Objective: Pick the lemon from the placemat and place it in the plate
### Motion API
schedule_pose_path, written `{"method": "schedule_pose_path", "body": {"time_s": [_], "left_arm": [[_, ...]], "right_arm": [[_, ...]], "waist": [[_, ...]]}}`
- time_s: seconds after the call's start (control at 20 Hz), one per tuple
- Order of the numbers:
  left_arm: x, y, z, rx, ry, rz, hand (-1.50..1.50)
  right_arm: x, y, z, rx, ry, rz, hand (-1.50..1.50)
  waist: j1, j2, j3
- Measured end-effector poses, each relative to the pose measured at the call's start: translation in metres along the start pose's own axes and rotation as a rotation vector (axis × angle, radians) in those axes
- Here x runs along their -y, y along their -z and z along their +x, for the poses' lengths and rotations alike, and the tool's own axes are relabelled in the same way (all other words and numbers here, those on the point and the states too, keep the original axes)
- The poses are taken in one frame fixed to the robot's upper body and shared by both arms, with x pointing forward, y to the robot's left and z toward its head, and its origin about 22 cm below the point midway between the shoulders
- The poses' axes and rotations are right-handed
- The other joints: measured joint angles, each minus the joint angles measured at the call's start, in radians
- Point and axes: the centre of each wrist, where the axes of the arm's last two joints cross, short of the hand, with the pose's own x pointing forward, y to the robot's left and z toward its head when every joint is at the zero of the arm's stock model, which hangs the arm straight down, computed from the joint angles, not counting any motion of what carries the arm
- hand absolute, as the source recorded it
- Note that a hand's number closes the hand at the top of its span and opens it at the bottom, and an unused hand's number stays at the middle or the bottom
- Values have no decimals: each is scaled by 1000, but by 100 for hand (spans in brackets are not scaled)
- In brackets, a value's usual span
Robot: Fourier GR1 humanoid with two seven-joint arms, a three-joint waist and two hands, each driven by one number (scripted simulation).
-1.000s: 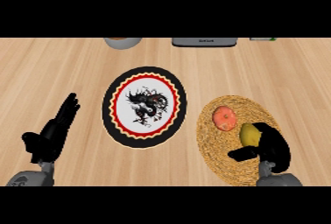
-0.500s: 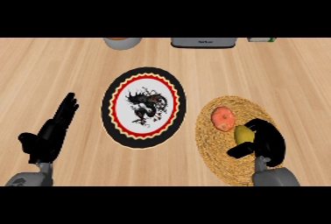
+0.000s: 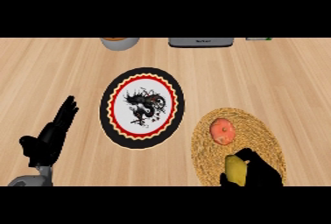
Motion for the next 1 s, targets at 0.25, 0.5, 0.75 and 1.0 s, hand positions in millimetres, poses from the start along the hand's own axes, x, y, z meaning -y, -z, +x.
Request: {"method": "schedule_pose_path", "body": {"time_s": [0.25,0.5,0.75,1.0], "left_arm": [[3,4,3,8,-3,6,0],[0,6,6,8,-2,9,0],[6,0,1,8,2,3,0],[4,6,4,13,-1,-1,0]], "right_arm": [[24,-55,10,105,13,-52,150],[53,-91,30,184,33,-153,150],[85,-105,47,260,73,-306,150],[94,-109,60,344,22,-384,150]], "waist": [[1,3,2],[5,4,2],[10,5,2],[17,7,2]]}}
